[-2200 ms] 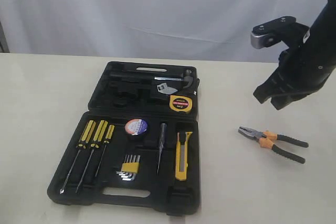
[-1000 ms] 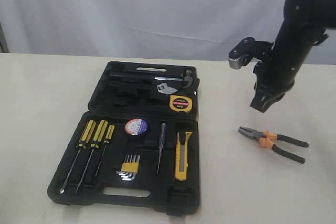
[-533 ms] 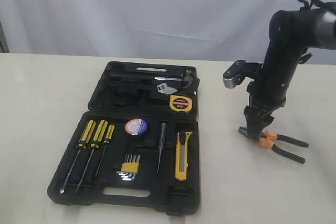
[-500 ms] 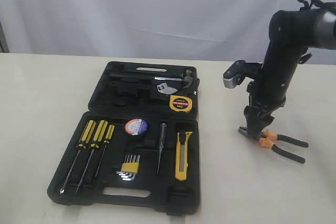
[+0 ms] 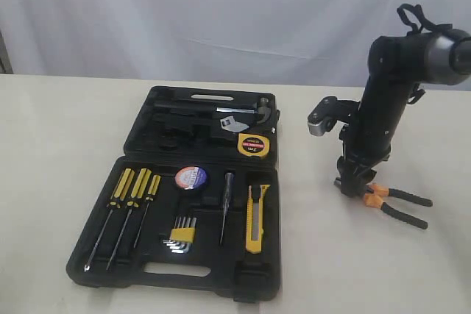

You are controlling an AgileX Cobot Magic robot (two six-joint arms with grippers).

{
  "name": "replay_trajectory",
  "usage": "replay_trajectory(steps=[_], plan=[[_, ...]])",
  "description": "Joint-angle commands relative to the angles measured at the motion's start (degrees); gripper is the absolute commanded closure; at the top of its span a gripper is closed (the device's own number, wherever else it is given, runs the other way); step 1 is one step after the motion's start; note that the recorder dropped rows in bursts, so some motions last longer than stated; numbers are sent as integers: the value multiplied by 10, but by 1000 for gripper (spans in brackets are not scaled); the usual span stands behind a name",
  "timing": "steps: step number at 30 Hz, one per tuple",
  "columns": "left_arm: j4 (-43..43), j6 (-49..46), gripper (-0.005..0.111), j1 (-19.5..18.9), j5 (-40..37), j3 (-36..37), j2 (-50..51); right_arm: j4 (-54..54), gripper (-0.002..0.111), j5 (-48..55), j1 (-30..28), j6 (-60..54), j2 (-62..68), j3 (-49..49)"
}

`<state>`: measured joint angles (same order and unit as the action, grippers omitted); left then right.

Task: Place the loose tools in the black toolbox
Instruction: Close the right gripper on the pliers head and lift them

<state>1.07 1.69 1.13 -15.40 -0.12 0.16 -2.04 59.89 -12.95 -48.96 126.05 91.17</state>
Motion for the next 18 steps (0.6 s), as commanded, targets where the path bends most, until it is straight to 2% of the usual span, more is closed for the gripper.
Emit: replay_trajectory(steps=[1,13,16,18], plan=[[1,0,107,1,0,1,-2,-2,54,-5,-9,-10,12,5],[1,0,107,1,0,1,-2,8,54,2,-16,19,24,7],[1,0,107,1,0,1,-2,11,63,3,-16,46,24,7],[1,0,107,1,0,1,-2,11,76,3,-16,74,24,7]])
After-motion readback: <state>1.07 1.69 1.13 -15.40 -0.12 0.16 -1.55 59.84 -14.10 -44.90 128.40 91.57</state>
